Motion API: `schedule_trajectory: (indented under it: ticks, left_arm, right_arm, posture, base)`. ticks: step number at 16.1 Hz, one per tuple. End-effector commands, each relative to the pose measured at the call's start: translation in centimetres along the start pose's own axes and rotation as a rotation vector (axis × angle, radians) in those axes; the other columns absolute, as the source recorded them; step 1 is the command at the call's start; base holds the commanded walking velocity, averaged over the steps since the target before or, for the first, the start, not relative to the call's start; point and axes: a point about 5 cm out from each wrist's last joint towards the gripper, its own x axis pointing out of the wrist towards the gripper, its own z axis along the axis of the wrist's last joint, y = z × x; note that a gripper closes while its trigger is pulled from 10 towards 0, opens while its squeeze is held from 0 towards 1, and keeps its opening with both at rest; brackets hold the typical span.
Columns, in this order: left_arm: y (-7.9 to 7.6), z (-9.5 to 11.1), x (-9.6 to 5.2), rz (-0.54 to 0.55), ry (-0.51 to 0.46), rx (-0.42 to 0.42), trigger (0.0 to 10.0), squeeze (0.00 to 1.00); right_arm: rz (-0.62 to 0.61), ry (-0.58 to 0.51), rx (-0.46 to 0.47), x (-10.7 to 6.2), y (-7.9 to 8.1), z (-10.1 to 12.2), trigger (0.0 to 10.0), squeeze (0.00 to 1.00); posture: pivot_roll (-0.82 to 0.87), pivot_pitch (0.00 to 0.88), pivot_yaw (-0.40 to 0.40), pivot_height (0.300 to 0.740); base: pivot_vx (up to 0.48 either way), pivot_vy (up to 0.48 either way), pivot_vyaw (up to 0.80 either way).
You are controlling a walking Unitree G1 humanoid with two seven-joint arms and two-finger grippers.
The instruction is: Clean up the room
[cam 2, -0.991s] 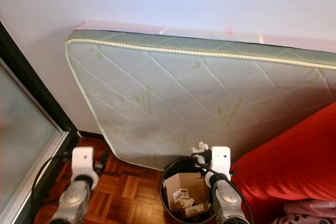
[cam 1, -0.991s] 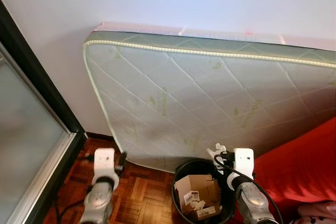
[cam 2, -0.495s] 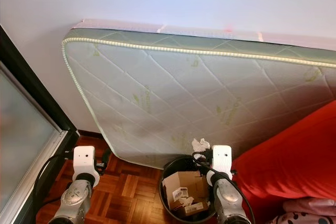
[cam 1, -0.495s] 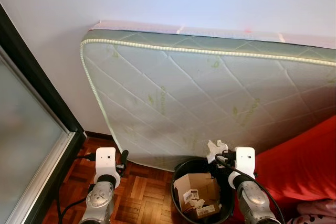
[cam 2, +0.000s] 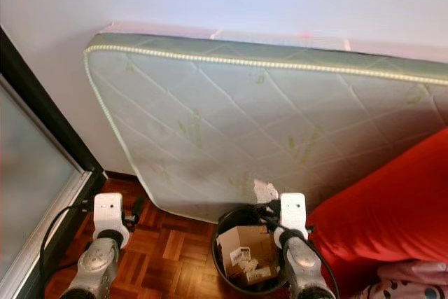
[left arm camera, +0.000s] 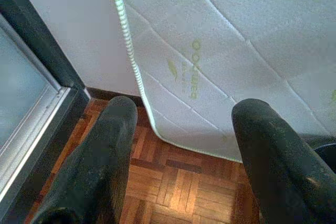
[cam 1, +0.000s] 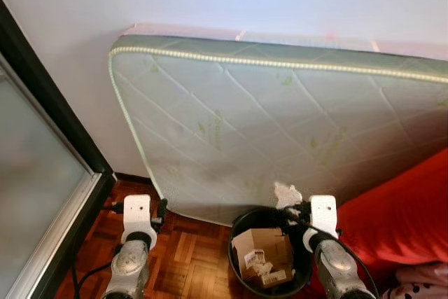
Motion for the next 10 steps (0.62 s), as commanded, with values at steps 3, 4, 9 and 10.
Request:
schedule_trajectory:
  ticks: [3, 4, 9, 10]
  left_arm:
    - [0.23, -0.37, -0.11, 0.014, 0.023, -0.013, 10.0, 0.00]
    - [0.23, -0.38, -0.11, 0.012, 0.024, -0.013, 10.0, 0.00]
    - [0.11, -0.45, -0.12, 0.007, 0.028, -0.013, 10.0, 0.00]
    - [0.10, -0.47, -0.13, 0.007, 0.029, -0.014, 10.0, 0.00]
  right_arm:
    - [0.001, 0.003, 0.003, -0.12, 0.07, -0.20, 10.0, 0.00]
    - [-0.003, 0.001, 0.005, -0.12, 0.05, -0.19, 10.0, 0.00]
    - [-0.010, 0.039, -0.008, 0.00, 0.15, -0.40, 10.0, 0.00]
    - [-0.007, 0.037, -0.008, 0.00, 0.19, -0.38, 10.0, 0.00]
  posture:
    - [0.01, 0.096, -0.012, 0.685]
    - [0.01, 0.096, -0.012, 0.685]
    - [0.01, 0.097, -0.014, 0.671]
    - [0.01, 0.097, -0.014, 0.656]
  base:
    - [0.000, 0.000, 0.00]
    - [0.000, 0.000, 0.00]
    - [0.000, 0.000, 0.00]
    - [0.000, 0.000, 0.00]
